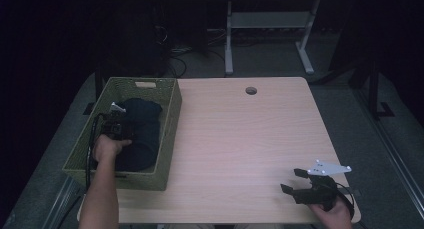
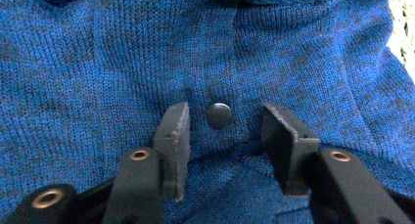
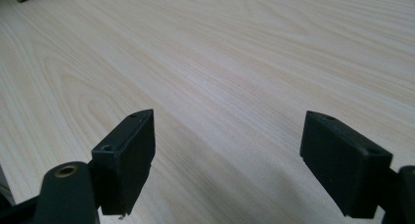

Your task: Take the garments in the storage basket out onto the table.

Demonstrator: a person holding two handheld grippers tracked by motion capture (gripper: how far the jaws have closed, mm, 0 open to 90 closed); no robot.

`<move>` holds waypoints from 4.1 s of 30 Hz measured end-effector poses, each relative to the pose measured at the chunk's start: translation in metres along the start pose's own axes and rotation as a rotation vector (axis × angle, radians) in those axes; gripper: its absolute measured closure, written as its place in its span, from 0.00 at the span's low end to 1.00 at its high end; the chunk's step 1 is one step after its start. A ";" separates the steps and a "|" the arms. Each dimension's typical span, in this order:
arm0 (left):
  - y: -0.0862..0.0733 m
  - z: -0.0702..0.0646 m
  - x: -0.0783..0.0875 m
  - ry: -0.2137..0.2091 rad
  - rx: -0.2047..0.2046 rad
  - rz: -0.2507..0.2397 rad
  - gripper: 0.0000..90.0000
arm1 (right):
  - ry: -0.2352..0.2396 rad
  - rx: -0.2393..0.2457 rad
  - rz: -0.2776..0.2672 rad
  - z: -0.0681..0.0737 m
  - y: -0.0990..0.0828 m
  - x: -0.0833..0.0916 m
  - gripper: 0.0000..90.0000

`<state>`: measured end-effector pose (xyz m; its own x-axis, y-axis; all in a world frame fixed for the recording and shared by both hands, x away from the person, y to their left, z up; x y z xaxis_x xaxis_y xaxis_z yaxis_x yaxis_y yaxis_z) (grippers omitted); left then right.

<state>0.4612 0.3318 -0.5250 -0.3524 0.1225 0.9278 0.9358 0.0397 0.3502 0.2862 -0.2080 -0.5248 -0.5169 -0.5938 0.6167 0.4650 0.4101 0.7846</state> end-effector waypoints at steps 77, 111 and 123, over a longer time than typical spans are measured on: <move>0.030 -0.025 0.111 -0.340 0.021 -0.241 0.83 | 0.006 -0.030 -0.025 0.001 0.007 0.001 0.19; 0.057 -0.038 0.196 -0.432 0.012 -0.424 0.83 | -0.002 -0.032 -0.040 -0.002 0.007 0.005 0.18; 0.060 -0.039 0.225 -0.445 -0.008 -0.473 0.83 | -0.005 -0.027 -0.046 -0.002 0.008 0.005 0.18</move>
<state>0.4378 0.3229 -0.2898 -0.6884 0.4928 0.5322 0.6798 0.1824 0.7104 0.2887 -0.2095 -0.5154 -0.5418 -0.6079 0.5804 0.4601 0.3634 0.8101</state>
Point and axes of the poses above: each handheld gripper's, and its own axes: x roughly backward along the jaws, y roughly out of its top, z roughly to its left, the point moved 10 cm from there along -x, roughly forward along the jaws, and after that the axes turned 7 degrees about x, right-handed, at the moved point
